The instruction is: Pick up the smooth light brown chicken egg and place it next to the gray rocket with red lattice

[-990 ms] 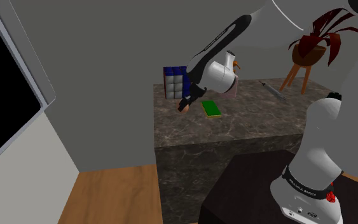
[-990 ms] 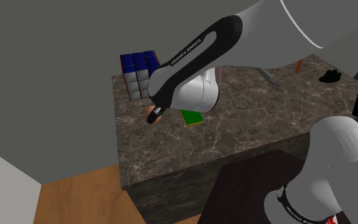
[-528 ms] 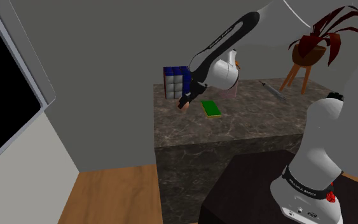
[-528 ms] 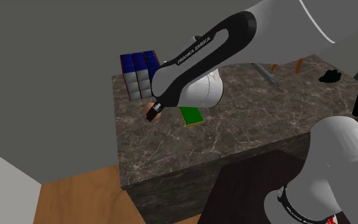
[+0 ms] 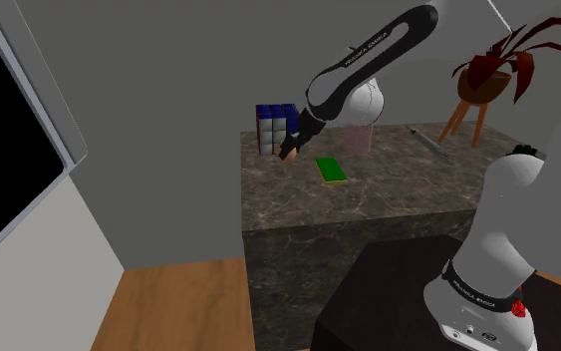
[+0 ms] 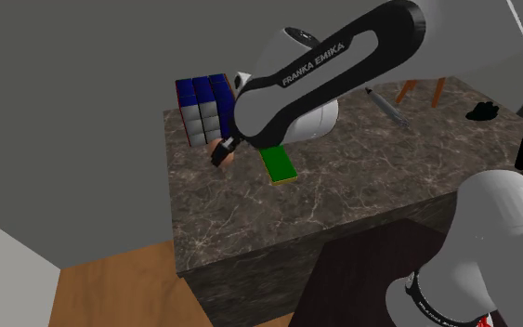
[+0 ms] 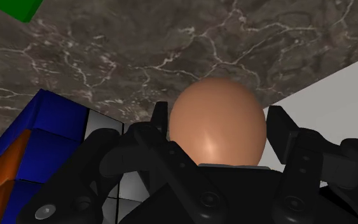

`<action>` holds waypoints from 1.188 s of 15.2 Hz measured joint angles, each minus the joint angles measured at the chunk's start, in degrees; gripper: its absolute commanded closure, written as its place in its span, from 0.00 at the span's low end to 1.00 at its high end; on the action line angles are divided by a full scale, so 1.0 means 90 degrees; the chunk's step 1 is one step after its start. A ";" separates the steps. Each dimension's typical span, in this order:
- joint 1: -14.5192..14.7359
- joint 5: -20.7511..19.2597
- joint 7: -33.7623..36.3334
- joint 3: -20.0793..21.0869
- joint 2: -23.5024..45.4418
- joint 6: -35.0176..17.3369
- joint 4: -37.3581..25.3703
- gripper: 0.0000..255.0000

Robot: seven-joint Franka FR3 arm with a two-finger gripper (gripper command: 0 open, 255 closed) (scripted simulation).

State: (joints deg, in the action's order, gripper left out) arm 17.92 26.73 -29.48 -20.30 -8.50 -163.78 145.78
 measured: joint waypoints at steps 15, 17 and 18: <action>-0.0666 -0.1404 0.1238 0.0449 -0.0873 0.1267 -0.0470 1.00; -0.0707 -0.1492 0.1341 0.0498 -0.0947 0.1408 -0.0544 1.00; -0.0732 -0.1493 0.1269 0.0441 -0.0985 0.1460 -0.0545 1.00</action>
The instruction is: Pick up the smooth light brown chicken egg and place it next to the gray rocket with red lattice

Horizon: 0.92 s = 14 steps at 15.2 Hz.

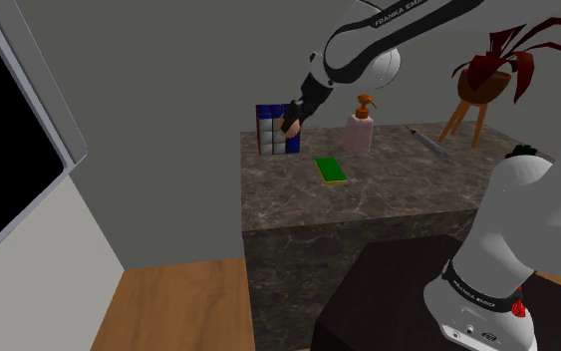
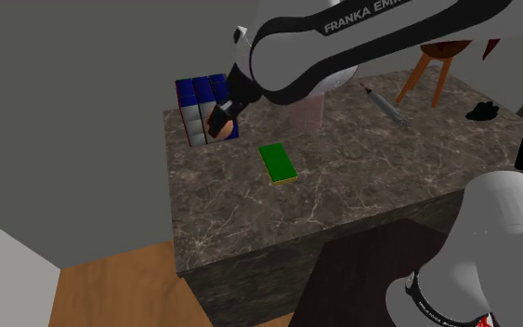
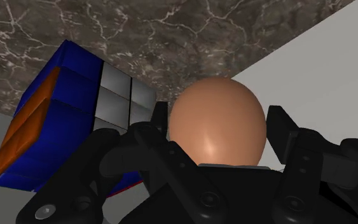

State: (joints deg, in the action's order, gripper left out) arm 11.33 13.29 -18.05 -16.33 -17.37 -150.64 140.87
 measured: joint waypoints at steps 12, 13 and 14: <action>-0.0218 0.0681 -0.2347 -0.1722 0.0334 0.0751 -0.0635 1.00; -0.0249 0.0747 -0.2570 -0.1877 0.0360 0.0815 -0.0669 1.00; -0.0245 0.0866 -0.2809 -0.2056 0.0490 0.0930 -0.0833 1.00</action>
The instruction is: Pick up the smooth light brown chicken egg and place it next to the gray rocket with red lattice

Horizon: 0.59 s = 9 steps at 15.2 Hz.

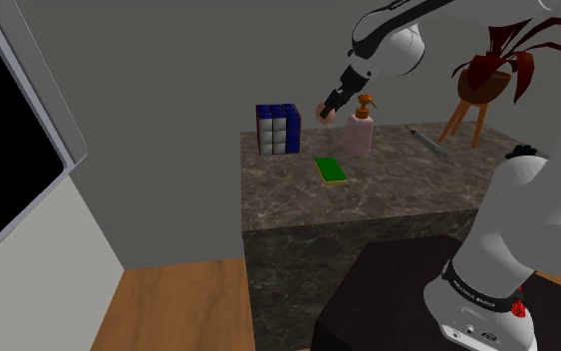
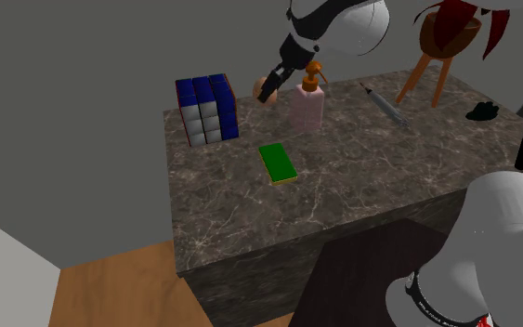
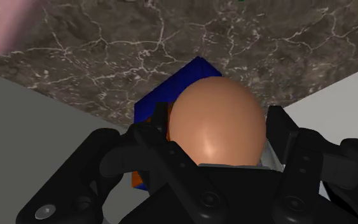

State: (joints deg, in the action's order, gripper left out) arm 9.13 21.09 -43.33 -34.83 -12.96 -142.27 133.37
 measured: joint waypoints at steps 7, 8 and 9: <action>-0.0123 0.0948 -0.1595 -0.1035 0.0942 0.0768 -0.0957 1.00; -0.0175 0.1110 -0.1818 -0.1158 0.1112 0.0922 -0.1127 1.00; -0.0239 0.1347 -0.2080 -0.1290 0.1389 0.1122 -0.1390 1.00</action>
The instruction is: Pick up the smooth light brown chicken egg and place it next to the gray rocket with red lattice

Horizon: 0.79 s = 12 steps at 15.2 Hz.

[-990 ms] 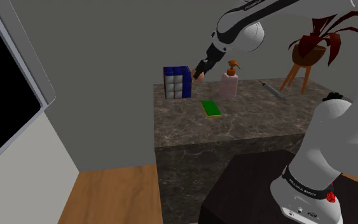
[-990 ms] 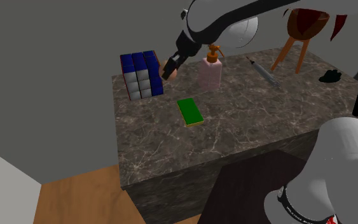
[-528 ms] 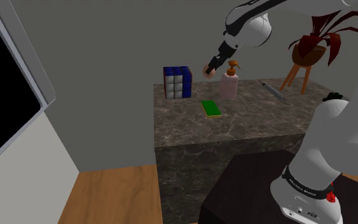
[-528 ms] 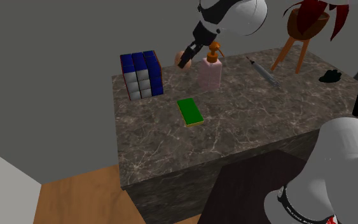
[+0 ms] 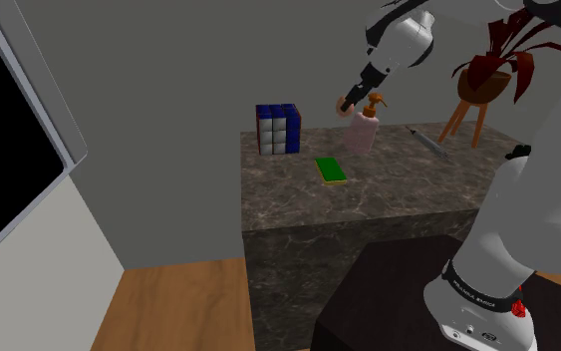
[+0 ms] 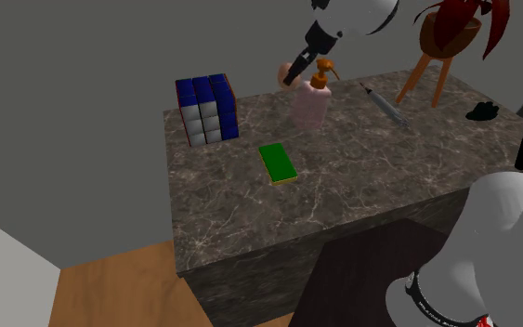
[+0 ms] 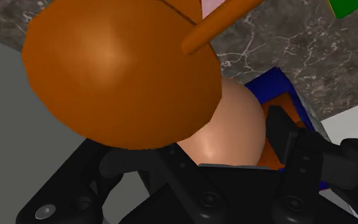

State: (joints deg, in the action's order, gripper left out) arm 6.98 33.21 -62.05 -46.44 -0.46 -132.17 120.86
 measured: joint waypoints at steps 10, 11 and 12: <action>-0.1595 0.1691 -0.1687 -0.0261 0.2261 0.1819 -0.2204 1.00; -0.1823 0.1819 -0.1775 -0.0222 0.2498 0.2007 -0.2485 1.00; -0.2060 0.1921 -0.1893 -0.0199 0.2688 0.2185 -0.2712 1.00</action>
State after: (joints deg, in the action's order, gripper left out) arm -11.56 50.50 -79.10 -48.24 23.73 -112.51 96.45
